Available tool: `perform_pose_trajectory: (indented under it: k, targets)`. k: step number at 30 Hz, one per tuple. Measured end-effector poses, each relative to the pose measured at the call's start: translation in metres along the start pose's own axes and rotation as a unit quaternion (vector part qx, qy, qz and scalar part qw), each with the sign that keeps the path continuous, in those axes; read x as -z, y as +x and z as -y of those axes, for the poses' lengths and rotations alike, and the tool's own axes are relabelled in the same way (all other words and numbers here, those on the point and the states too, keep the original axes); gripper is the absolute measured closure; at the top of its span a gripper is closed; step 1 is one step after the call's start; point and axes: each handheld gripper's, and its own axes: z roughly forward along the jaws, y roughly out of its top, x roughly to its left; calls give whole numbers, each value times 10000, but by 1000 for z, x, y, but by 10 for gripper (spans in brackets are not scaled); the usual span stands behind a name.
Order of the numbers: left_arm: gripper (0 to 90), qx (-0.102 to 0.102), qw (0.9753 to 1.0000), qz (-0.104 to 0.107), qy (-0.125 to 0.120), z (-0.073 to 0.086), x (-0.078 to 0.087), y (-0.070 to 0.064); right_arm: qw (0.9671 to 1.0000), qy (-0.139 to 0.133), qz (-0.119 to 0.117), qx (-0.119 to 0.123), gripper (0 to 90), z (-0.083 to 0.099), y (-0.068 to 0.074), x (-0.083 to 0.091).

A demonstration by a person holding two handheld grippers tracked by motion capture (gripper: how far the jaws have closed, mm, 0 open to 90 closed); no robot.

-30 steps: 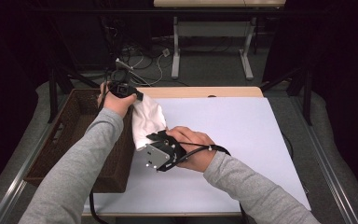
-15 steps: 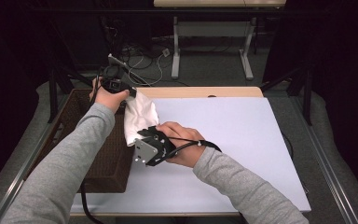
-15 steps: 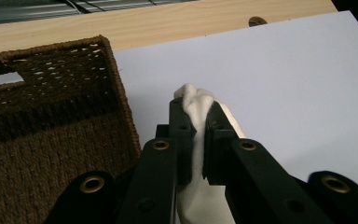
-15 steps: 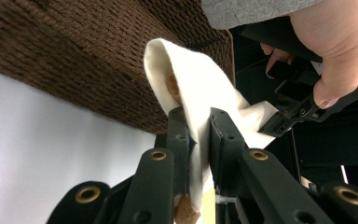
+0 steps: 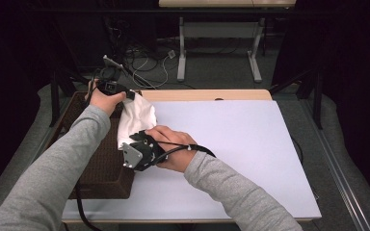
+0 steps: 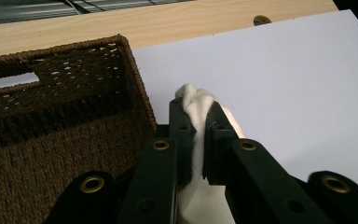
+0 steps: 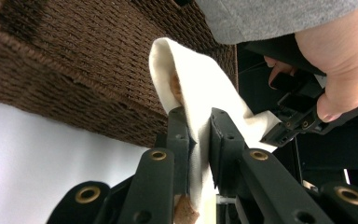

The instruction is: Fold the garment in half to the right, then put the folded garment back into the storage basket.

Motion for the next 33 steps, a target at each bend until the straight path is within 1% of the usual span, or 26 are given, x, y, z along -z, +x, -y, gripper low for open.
perform_pose_trajectory:
  k: [1,2,3,6,7,10,17,25,26,28,29,30,33]
  targets:
    - [846,-16,10000,16,10,0,0,1,10000,22,-2,-12,800,-2,0,-1]
    - [847,29,10000,30,-19,1,1,2,10000,50,-11,-28,800,-4,1,-2]
    - [846,-1,10000,42,-16,2,1,4,10000,36,-24,-18,800,-6,1,-3]
    - [847,11,10000,54,-8,5,3,12,10000,63,-44,-4,800,-12,2,-8]
    - [846,64,10000,31,-22,5,4,14,10000,54,-55,34,800,-14,2,-10]
    - [847,131,9999,36,-37,6,7,23,9999,84,-84,43,800,-19,3,-17]
    - [847,131,9999,24,-68,8,14,37,9999,89,-128,54,800,-31,2,-30]
    - [847,78,9999,-23,-75,10,26,52,9999,13,-154,53,800,-47,1,-43]
    - [847,115,9999,-26,-100,11,27,54,9999,-9,-154,77,800,-50,1,-44]
    - [847,121,9999,-43,-96,12,31,58,9998,-32,-166,131,800,-54,0,-48]
    - [847,127,9999,-42,-101,13,32,61,9997,-61,-181,145,800,-56,0,-49]
    - [847,114,9999,-44,-86,14,34,64,9997,-59,-197,110,800,-58,0,-51]
    - [847,182,9998,-65,-95,19,36,71,9996,-97,-223,167,800,-63,1,-55]
